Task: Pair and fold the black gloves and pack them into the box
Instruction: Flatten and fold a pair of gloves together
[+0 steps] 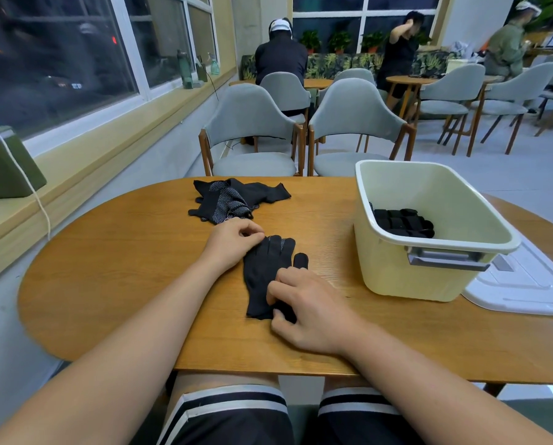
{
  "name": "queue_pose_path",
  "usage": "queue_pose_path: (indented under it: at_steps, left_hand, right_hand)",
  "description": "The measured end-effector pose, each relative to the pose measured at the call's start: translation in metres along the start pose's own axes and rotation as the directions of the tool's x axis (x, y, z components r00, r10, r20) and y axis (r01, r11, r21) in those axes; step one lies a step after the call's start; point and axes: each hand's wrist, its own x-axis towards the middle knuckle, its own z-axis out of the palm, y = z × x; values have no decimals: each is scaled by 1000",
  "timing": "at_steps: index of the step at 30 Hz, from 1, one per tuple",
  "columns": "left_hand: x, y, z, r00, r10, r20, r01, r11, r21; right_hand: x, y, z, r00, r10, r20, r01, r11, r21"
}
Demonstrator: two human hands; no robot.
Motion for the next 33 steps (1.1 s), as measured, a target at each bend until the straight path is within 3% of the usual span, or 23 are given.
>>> queue_pose_path:
  at_steps: [3,8,13,17,26,33]
  left_hand:
    - [4,-1,3,1000,-10,11,10,999,38]
    - [6,-7,2,997,-25,-69,22,999,-44]
    - [9,-6,7,999,-39,-16,40,996,82]
    - [15,3,8,1000,-5,-27,7,999,52]
    - [30,25,5,986,74,153,-107,969,222]
    - [35,28,-1,987,35,155,-61,984,166]
  right_hand:
    - [0,0,0,1000,-3,4,3,1000,2]
    - [0,0,0,1000,-5,7,5,1000,2]
    - [0,-1,2,1000,15,-14,-15,1000,-4]
    - [0,-1,2,1000,15,-15,-15,1000,-2]
    - [0,0,-1,1000,9,-10,-8,1000,21]
    - [-1,1,0,1000,14,-10,-13,999,33]
